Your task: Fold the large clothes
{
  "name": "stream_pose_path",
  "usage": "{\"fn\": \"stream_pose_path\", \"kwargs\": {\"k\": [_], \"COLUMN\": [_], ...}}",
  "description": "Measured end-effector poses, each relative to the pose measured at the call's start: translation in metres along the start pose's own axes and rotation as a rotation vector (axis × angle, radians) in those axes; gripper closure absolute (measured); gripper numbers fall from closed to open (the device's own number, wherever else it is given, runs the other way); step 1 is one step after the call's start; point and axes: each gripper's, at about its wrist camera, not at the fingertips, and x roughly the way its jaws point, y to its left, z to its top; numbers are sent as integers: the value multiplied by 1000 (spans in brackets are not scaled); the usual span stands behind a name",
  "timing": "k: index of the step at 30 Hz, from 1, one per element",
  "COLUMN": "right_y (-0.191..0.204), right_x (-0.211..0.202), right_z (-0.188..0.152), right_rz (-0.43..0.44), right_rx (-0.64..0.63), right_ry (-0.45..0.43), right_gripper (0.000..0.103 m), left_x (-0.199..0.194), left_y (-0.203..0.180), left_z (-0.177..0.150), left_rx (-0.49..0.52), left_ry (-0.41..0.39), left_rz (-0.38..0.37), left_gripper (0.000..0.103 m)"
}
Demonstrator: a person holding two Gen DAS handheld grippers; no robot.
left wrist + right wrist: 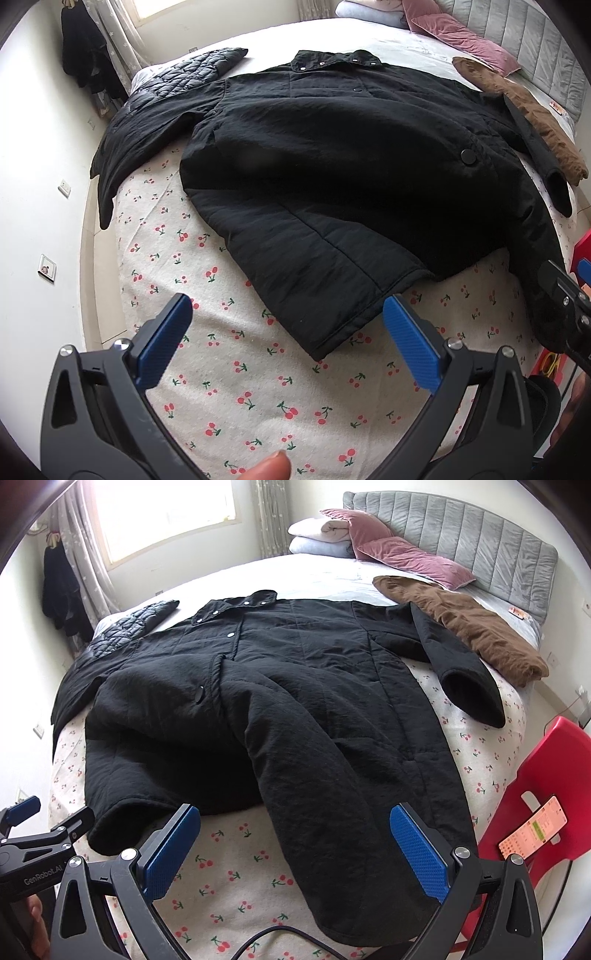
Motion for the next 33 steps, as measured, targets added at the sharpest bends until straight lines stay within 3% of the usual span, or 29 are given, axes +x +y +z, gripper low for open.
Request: {"fn": "stream_pose_path", "kwargs": {"k": [15, 18, 23, 33], "right_y": [0, 1, -2, -53], "right_x": [9, 10, 15, 16], "right_z": [1, 2, 4, 20], "right_rz": [-18, -19, -28, 84], "right_rx": [-19, -30, -77, -71], "right_ry": [14, 11, 16, 78], "right_gripper": [0, 0, 0, 0], "left_x": [6, 7, 6, 14], "left_y": [4, 6, 18, 81], "left_z": [5, 5, 10, 32], "left_rx": [7, 30, 26, -97], "left_ry": [-31, -20, 6, 0], "left_rz": [-38, -78, -209, -284], "left_gripper": [0, 0, 0, 0]}}
